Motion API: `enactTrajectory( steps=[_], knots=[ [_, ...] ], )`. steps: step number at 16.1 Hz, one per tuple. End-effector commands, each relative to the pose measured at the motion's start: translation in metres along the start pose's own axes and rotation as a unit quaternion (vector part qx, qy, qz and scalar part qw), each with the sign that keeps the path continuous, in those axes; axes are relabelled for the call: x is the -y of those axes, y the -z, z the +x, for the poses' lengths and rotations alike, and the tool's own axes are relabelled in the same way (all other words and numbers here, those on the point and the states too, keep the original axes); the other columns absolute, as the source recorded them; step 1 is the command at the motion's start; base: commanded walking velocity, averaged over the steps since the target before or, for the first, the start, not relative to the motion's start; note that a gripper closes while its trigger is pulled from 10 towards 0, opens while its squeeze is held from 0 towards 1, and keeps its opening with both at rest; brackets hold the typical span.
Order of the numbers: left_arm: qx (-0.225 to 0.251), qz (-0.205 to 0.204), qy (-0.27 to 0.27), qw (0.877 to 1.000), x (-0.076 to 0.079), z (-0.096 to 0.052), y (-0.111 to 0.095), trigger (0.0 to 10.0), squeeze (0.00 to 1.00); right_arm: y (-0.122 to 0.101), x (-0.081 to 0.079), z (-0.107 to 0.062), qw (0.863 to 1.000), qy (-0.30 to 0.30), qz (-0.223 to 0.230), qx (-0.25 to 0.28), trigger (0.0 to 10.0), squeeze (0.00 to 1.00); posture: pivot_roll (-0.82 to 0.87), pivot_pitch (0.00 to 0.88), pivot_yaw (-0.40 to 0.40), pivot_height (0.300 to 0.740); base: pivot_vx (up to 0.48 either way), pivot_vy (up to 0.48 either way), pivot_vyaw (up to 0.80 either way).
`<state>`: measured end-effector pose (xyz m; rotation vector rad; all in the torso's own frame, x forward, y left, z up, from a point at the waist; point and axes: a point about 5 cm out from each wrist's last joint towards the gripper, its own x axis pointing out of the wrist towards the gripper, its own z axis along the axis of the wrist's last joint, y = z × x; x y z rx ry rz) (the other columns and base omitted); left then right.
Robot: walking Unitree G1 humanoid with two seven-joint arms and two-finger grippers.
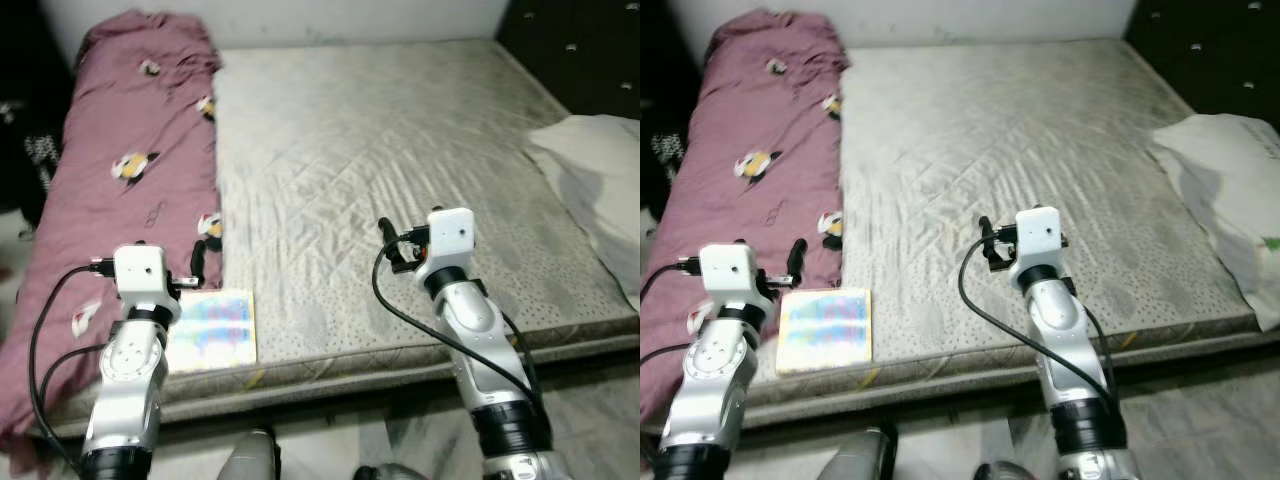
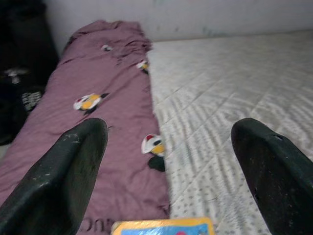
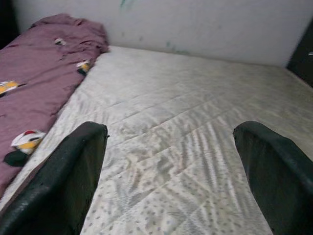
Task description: Clean up the room
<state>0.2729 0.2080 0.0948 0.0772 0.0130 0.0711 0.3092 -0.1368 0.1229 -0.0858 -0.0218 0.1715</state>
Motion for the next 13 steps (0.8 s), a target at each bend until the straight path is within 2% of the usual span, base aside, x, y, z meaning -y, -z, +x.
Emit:
enactTrajectory(
  steps=[1, 5, 7, 13],
  knots=[
    [-0.002, 0.004, -0.001, 1.000, 0.0012, 0.0004, 0.0001, 10.0, 0.00, -0.0032, 0.0028, -0.0002, 1.000, 0.000, -0.003, 0.006, 10.0, 0.00, 0.04, 0.075, -0.018, 0.740, 0.000, 0.000, 0.80],
    [-0.003, 0.004, -0.001, 1.000, 0.0016, 0.0007, 0.0004, 10.0, 0.00, -0.0038, 0.0025, 0.0011, 1.000, -0.002, -0.004, 0.007, 10.0, 0.00, 0.04, 0.071, -0.020, 0.740, 0.000, 0.000, 0.80],
    [-0.003, 0.003, 0.001, 1.000, 0.0020, 0.0009, 0.0006, 10.0, 0.00, -0.0030, 0.0045, 0.0013, 1.000, 0.006, 0.001, 0.005, 10.0, 0.00, 0.04, 0.067, -0.021, 0.740, 0.000, 0.000, 0.21],
    [-0.003, -0.004, 0.007, 1.000, 0.0023, 0.0017, 0.0004, 10.0, 0.00, -0.0035, 0.0035, 0.0024, 1.000, 0.008, 0.009, 0.007, 10.0, 0.00, 0.04, 0.065, -0.021, 0.740, 0.000, 0.442, 0.00]
  ],
)
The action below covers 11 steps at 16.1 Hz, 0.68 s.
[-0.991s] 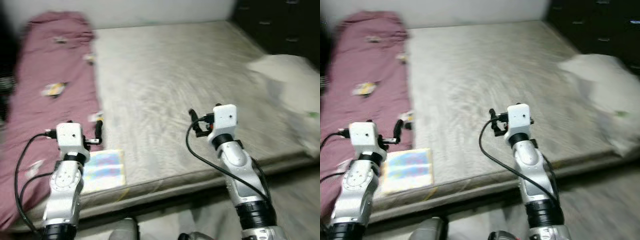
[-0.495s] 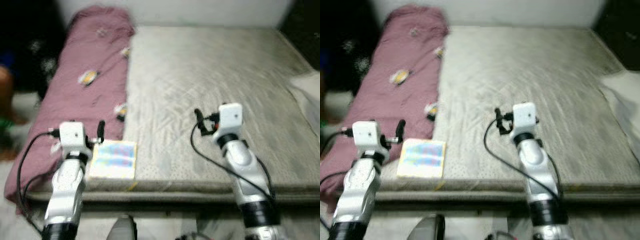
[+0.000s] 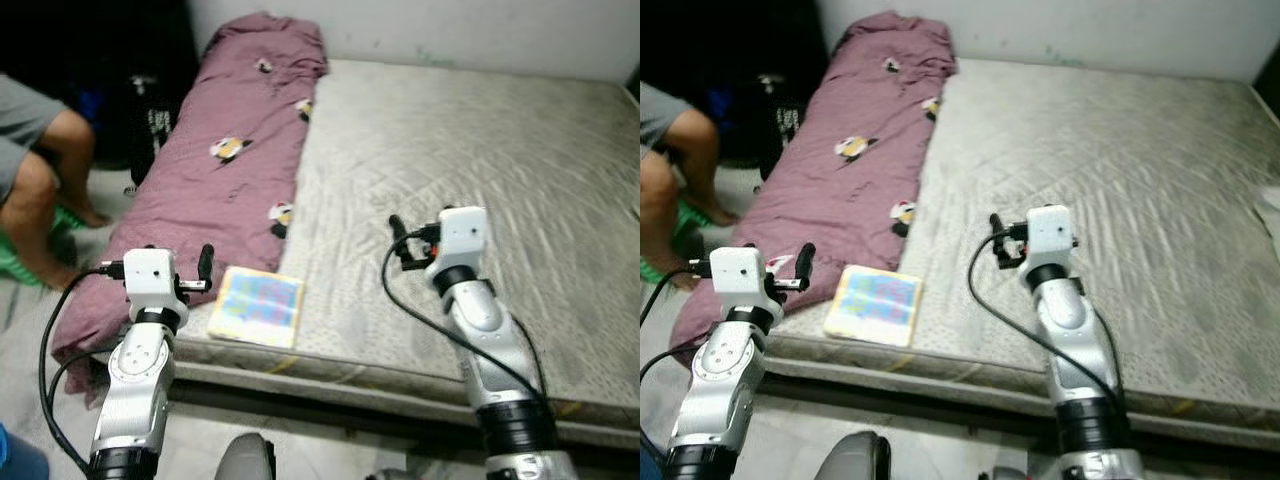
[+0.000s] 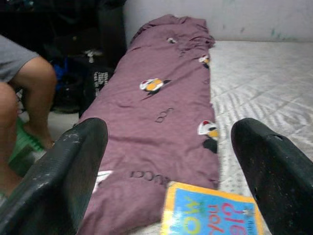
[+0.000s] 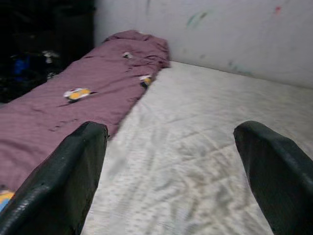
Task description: Clean up the room
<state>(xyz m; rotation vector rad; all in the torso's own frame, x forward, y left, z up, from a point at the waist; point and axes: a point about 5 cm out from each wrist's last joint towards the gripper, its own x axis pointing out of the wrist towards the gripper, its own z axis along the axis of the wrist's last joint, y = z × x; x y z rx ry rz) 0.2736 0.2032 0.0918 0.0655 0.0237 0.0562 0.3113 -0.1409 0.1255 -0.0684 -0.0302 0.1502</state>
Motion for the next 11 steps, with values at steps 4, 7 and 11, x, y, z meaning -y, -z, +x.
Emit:
enactTrajectory(
  steps=[4, 7, 11],
  knots=[
    [0.003, 0.000, 0.002, 1.000, -0.0029, 0.0007, -0.0029, 10.0, 0.00, 0.0021, 0.0011, 0.0004, 1.000, 0.007, 0.005, -0.007, 10.0, 0.00, 0.04, 0.072, -0.019, 0.740, 0.000, 0.480, 0.00],
    [0.003, 0.000, 0.004, 1.000, -0.0032, 0.0006, -0.0030, 10.0, 0.00, 0.0040, 0.0016, 0.0003, 1.000, 0.012, 0.009, -0.015, 10.0, 0.00, 0.04, 0.075, -0.017, 0.740, 0.000, 0.480, -0.80],
    [0.003, -0.001, 0.004, 1.000, -0.0025, 0.0003, -0.0029, 10.0, 0.00, 0.0037, 0.0024, -0.0002, 1.000, 0.011, 0.004, -0.013, 10.0, 0.00, 0.04, 0.077, -0.016, 0.740, 0.000, 0.480, -0.36]
  ],
)
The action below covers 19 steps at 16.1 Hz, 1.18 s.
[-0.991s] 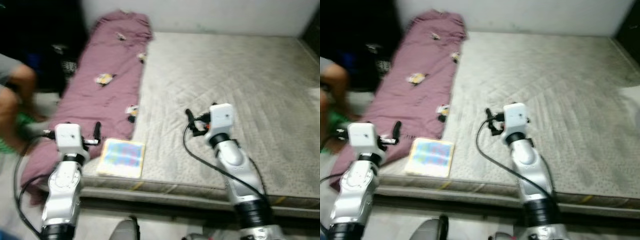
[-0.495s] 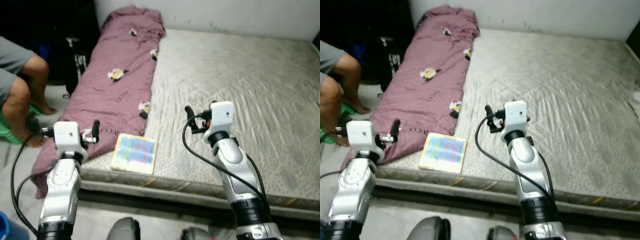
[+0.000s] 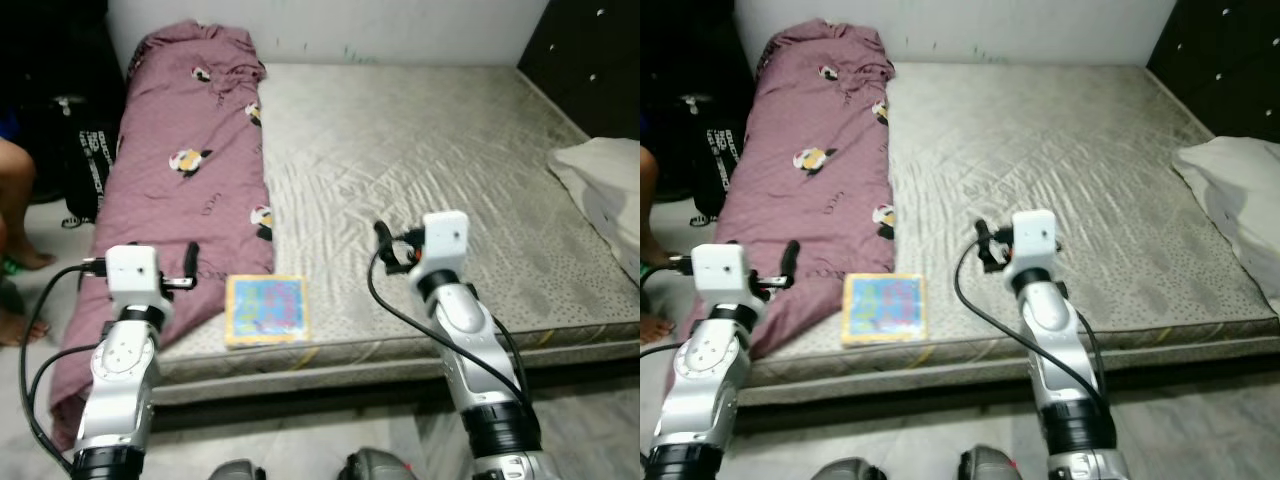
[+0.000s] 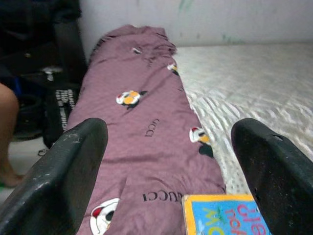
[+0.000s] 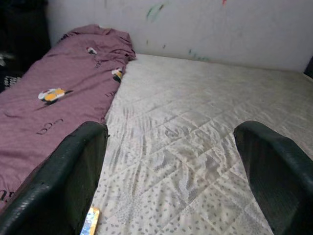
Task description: Clean up the room
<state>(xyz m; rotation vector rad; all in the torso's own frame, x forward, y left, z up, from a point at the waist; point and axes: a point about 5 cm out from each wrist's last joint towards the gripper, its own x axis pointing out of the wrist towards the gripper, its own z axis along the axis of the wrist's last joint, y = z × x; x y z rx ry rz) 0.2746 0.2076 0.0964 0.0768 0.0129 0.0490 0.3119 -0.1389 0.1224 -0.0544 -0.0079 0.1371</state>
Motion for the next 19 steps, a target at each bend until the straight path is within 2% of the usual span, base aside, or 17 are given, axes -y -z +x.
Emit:
enactTrajectory(
  steps=[1, 9, 10, 15, 19],
  knots=[
    [-0.003, -0.007, 0.001, 1.000, 0.0023, -0.0009, 0.0014, 10.0, 0.00, 0.0007, 0.0045, -0.0010, 1.000, 0.004, -0.003, -0.002, 10.0, 0.00, 0.04, 0.078, -0.017, 0.740, 0.000, 0.480, 0.00],
    [0.002, -0.007, 0.003, 1.000, 0.0034, -0.0010, 0.0007, 10.0, 0.00, 0.0008, 0.0050, -0.0007, 1.000, 0.003, -0.005, -0.004, 10.0, 0.00, 0.04, 0.078, -0.020, 0.740, 0.000, 0.480, 0.00],
    [0.002, 0.000, 0.001, 1.000, 0.0031, -0.0013, 0.0004, 10.0, 0.00, 0.0008, 0.0049, -0.0007, 1.000, 0.003, -0.005, -0.004, 10.0, 0.00, 0.04, 0.078, -0.021, 0.740, 0.000, 0.000, 0.00],
    [0.019, -0.020, 0.040, 0.999, 0.0075, -0.0041, -0.0042, 10.0, 0.00, 0.0014, 0.0045, -0.0009, 1.000, 0.005, -0.004, -0.006, 10.0, 0.00, 0.04, 0.078, -0.019, 0.740, 0.000, 0.000, 0.00],
    [0.021, -0.022, 0.043, 0.999, 0.0080, -0.0046, -0.0047, 10.0, 0.00, 0.0019, 0.0049, -0.0010, 1.000, 0.005, -0.003, -0.008, 10.0, 0.00, 0.04, 0.079, -0.019, 0.740, 0.270, 0.000, 0.00]
  ],
)
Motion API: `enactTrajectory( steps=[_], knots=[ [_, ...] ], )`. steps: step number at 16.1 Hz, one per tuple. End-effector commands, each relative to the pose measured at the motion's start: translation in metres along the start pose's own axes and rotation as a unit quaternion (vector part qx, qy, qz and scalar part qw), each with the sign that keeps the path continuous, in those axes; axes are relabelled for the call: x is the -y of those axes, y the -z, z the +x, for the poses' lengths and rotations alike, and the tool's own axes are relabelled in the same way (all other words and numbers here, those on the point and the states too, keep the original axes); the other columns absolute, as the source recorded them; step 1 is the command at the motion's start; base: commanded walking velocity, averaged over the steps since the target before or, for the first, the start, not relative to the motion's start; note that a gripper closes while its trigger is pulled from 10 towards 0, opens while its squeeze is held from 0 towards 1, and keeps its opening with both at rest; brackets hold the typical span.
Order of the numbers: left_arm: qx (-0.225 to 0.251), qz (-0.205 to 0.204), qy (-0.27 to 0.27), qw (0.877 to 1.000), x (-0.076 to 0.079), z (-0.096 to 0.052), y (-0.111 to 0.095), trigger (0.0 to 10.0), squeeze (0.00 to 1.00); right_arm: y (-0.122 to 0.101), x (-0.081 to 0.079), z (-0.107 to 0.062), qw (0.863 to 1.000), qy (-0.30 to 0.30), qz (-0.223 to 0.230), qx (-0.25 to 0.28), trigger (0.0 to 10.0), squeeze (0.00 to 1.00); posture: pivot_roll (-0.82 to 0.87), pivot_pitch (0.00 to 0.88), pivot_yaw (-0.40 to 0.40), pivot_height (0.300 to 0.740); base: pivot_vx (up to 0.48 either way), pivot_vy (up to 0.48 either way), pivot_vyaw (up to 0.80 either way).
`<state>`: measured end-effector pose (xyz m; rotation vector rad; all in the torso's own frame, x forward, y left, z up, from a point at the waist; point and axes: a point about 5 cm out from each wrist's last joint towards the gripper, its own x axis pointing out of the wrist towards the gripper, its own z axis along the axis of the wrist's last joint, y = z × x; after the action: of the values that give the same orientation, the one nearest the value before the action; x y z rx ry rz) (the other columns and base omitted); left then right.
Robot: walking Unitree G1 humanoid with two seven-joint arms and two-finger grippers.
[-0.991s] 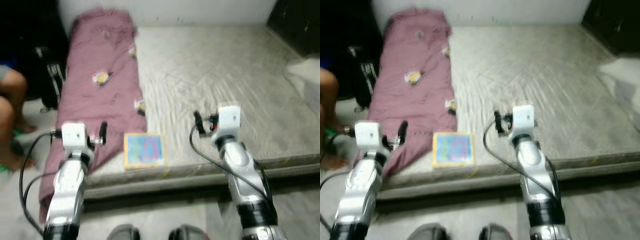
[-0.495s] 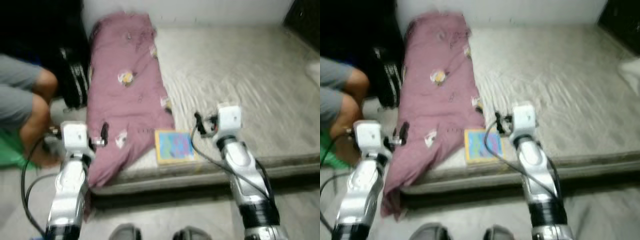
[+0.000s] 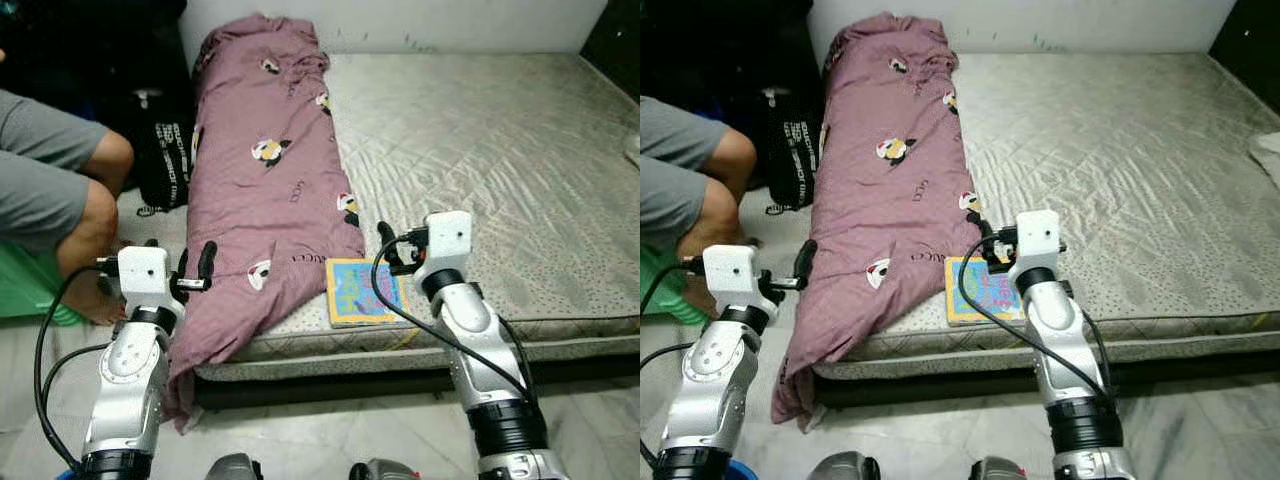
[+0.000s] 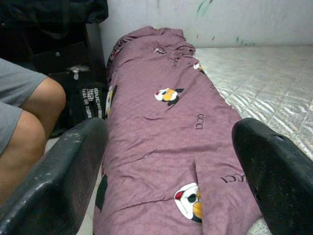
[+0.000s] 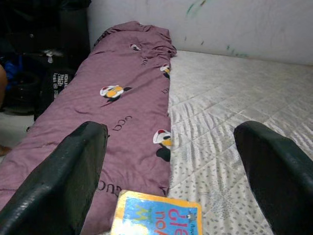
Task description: Clean up the room
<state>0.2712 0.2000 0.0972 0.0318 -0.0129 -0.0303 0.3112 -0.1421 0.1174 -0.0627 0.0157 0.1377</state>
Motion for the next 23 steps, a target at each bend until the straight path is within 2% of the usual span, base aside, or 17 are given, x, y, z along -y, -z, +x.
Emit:
enactTrajectory(
  steps=[1, 3, 7, 9, 15, 19, 23],
  knots=[
    [0.009, -0.003, 0.011, 1.000, 0.0011, -0.0009, -0.0037, 10.0, 0.00, -0.0032, 0.0022, 0.0001, 1.000, 0.007, 0.000, 0.004, 10.0, 0.00, 0.04, 0.078, -0.019, 0.740, 0.398, 0.000, -0.80],
    [0.010, -0.005, 0.015, 1.000, 0.0016, -0.0012, -0.0040, 10.0, 0.00, -0.0033, 0.0024, 0.0003, 1.000, 0.007, -0.001, 0.004, 10.0, 0.00, 0.04, 0.078, -0.019, 0.740, 0.409, 0.000, -0.58],
    [0.008, -0.003, 0.013, 1.000, 0.0017, -0.0008, -0.0037, 10.0, 0.00, -0.0033, 0.0025, 0.0008, 1.000, 0.006, -0.002, 0.006, 10.0, 0.00, 0.04, 0.074, -0.019, 0.740, 0.385, 0.000, 0.00],
    [0.000, 0.008, -0.011, 1.000, -0.0007, 0.0008, -0.0015, 10.0, 0.00, -0.0034, 0.0025, 0.0008, 1.000, 0.006, -0.003, 0.006, 10.0, 0.00, 0.04, 0.071, -0.019, 0.740, 0.000, 0.000, 0.00],
    [-0.008, 0.016, -0.036, 0.999, -0.0056, 0.0011, 0.0002, 10.0, 0.00, -0.0021, 0.0032, 0.0006, 1.000, 0.008, -0.003, 0.005, 10.0, 0.00, 0.04, 0.067, -0.018, 0.740, 0.000, 0.000, 0.00],
    [-0.006, 0.026, -0.034, 0.999, -0.0062, 0.0011, -0.0006, 10.0, 0.00, -0.0016, 0.0028, 0.0007, 1.000, 0.011, 0.000, 0.004, 10.0, 0.00, 0.04, 0.072, -0.015, 0.740, 0.000, 0.000, -0.58],
    [-0.008, 0.034, -0.032, 0.999, -0.0049, 0.0003, 0.0008, 10.0, 0.00, -0.0008, 0.0037, -0.0003, 1.000, 0.012, -0.002, 0.003, 10.0, 0.00, 0.04, 0.076, -0.016, 0.740, 0.000, 0.000, 0.00]
  ],
)
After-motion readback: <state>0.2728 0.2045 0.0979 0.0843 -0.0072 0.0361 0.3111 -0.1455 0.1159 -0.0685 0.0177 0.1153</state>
